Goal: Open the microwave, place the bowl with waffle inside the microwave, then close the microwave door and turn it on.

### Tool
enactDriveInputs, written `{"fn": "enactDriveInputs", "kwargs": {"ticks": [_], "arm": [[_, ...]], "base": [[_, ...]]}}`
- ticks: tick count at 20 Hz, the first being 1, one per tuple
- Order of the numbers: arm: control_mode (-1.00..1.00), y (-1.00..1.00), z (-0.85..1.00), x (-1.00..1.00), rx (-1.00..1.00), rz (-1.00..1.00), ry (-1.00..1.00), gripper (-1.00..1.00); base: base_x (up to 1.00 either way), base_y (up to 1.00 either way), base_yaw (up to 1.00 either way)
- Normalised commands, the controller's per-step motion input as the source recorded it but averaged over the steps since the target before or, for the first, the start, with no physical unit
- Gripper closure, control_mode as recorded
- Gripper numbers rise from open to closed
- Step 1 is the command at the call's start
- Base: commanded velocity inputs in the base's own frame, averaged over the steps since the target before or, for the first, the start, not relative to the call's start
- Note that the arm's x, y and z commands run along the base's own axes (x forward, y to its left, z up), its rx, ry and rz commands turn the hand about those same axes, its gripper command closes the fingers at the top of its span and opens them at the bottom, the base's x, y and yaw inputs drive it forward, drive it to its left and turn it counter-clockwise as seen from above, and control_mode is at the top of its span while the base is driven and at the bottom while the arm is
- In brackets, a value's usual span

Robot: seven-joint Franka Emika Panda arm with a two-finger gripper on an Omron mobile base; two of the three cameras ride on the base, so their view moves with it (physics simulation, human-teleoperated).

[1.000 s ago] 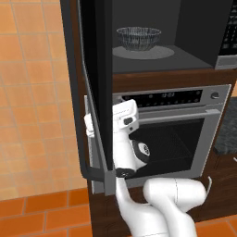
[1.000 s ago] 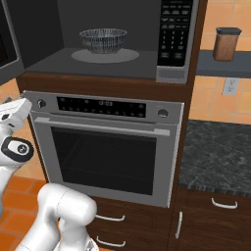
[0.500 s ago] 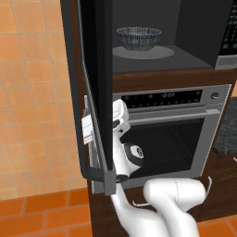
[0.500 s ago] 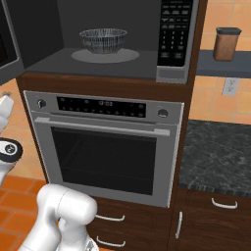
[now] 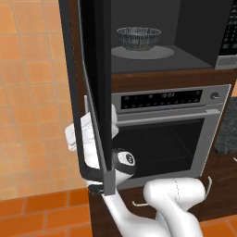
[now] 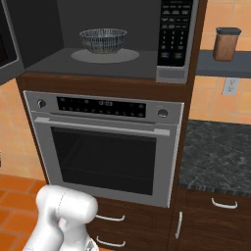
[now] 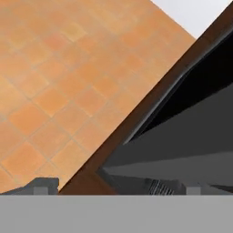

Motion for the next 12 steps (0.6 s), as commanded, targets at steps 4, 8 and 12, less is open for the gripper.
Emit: {"fn": "enactDriveInputs", "kwargs": {"ticks": [4, 8, 12], "arm": [[-1.00, 0.62, 0.00, -0.41, -0.02, -0.19, -0.08, -1.00], [-1.00, 0.79, -0.09, -0.43, -0.08, -0.18, -0.08, -1.00], [-1.00, 0.58, -0.31, -0.05, -0.08, -0.03, -0.14, -1.00]], "base": [[0.00, 0.00, 0.00], [0.00, 0.00, 0.00], [0.00, 0.00, 0.00]]}}
